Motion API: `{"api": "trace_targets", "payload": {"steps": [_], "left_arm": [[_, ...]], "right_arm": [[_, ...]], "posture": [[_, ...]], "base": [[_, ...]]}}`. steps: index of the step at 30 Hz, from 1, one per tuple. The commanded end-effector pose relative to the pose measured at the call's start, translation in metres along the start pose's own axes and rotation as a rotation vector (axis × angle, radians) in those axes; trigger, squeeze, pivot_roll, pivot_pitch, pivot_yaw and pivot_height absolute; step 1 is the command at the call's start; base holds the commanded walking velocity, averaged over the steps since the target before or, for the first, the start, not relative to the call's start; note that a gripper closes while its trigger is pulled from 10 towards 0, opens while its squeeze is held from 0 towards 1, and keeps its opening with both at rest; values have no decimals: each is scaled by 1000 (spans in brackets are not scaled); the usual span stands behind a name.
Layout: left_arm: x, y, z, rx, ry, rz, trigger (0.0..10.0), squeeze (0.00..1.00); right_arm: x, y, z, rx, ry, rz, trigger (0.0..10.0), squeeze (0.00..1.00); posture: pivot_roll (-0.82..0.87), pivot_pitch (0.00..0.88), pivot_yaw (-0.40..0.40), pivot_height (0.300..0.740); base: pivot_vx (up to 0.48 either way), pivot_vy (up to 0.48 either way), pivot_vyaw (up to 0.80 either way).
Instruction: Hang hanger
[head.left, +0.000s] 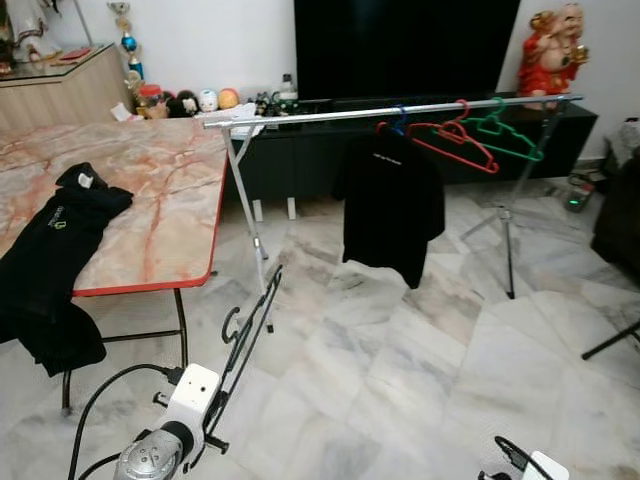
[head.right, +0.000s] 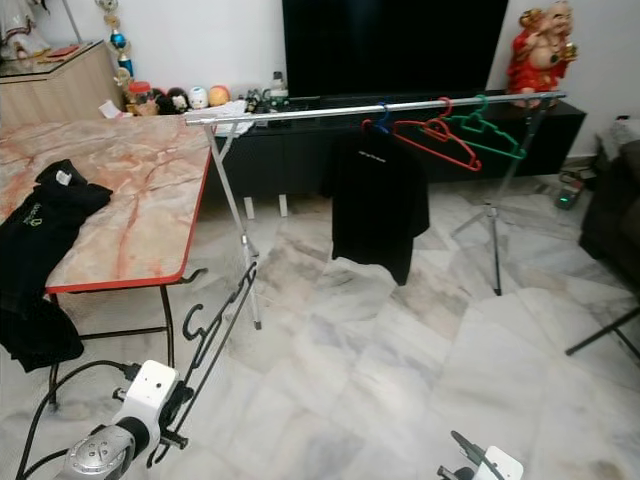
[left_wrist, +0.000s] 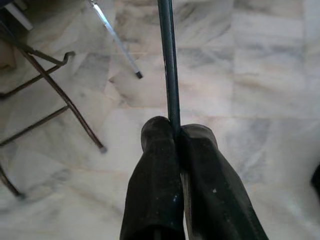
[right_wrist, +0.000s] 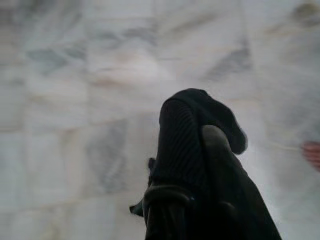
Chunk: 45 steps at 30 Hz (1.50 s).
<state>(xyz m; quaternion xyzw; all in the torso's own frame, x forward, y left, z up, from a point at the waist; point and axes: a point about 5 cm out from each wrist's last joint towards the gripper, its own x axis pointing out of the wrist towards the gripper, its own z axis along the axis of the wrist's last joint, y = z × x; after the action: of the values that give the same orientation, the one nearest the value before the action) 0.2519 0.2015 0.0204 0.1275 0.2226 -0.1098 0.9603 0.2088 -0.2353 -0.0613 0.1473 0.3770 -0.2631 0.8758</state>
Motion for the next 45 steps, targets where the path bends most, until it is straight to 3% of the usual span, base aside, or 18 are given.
{"api": "trace_targets", "payload": {"steps": [1, 15, 25, 45], "left_arm": [[4, -6, 12, 10, -37, -18, 10000, 0], [7, -6, 16, 18, -41, -25, 10000, 0], [10, 7, 20, 17, -39, 24, 10000, 0], [16, 8, 24, 22, -34, 32, 10000, 0]], "right_arm": [[1, -10, 8, 14, -42, -34, 10000, 0], [0, -14, 5, 13, -49, -35, 10000, 0], [0, -9, 5, -3, -46, -9, 10000, 0], [1, -4, 6, -44, -38, 36, 10000, 0]], "posture": [[135, 0, 34, 740], [137, 0, 27, 740], [137, 0, 17, 740], [137, 0, 16, 740]], "base": [[480, 0, 0], [480, 0, 0], [480, 0, 0], [480, 0, 0]]}}
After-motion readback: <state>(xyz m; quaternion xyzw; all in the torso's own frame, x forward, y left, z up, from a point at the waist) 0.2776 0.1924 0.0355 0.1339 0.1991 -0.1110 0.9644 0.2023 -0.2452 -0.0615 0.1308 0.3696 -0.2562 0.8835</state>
